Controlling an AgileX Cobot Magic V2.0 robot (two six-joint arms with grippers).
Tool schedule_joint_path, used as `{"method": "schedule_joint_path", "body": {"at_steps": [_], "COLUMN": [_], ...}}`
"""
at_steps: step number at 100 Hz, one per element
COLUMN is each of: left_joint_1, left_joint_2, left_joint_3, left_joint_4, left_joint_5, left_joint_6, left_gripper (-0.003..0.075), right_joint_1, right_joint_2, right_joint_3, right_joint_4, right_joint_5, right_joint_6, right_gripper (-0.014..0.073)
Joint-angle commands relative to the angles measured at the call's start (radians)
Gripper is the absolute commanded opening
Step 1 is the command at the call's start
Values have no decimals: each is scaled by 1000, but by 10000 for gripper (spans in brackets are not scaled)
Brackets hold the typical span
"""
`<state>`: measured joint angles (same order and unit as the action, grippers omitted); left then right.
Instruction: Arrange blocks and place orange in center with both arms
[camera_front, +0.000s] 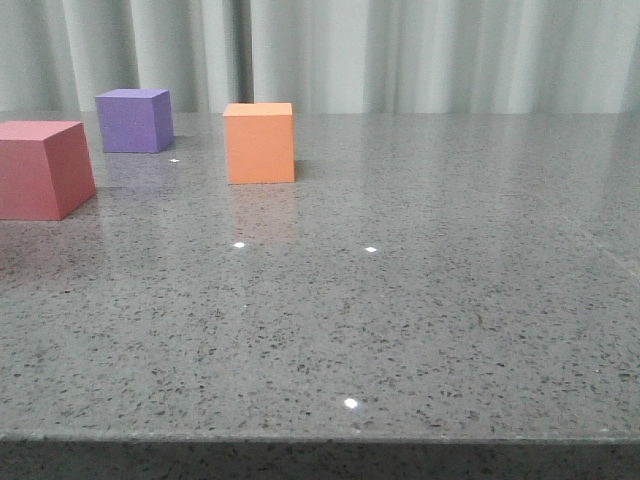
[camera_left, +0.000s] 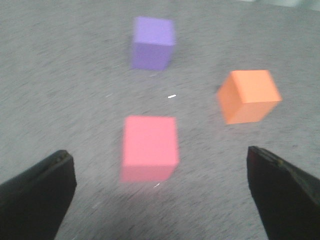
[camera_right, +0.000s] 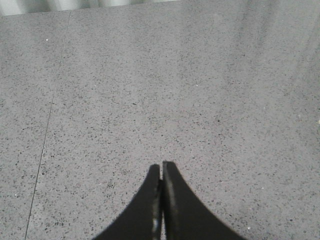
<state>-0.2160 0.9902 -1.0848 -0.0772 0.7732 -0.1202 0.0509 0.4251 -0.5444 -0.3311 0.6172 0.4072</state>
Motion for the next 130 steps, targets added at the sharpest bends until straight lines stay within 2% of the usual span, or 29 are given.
{"method": "schedule_joint_path", "body": {"at_steps": [1,26,51,66,101,130], "left_joint_1": [-86,-256,-385,-439,-450,-448], "left_joint_2": [78,396,675,793,898,931], "left_joint_3": [-98,-348,-615,-730,-785,-785], "left_joint_4": [-21,126,327,424,541,546], "left_joint_5": [-113,-118,-5,65,119,114], "left_joint_6": [-11,-173,-352,-406,-535,-562], "left_gripper": [643,640,640,640,640,640], "right_joint_1": [-8,-8,-8,-8,-8,-8], "right_joint_2": [4,4,4,4,4,4], "right_joint_3": [-26,-26,-26,-26,-26,-26], "right_joint_4": [-31,-31,-31,-31,-31,-31], "right_joint_5": [-59,-59,-59,-59,-59,-59], "right_joint_6": [-3,-3,-3,-3,-3,-3], "right_gripper": [-68,-68,-68,-68,-68,-68]}}
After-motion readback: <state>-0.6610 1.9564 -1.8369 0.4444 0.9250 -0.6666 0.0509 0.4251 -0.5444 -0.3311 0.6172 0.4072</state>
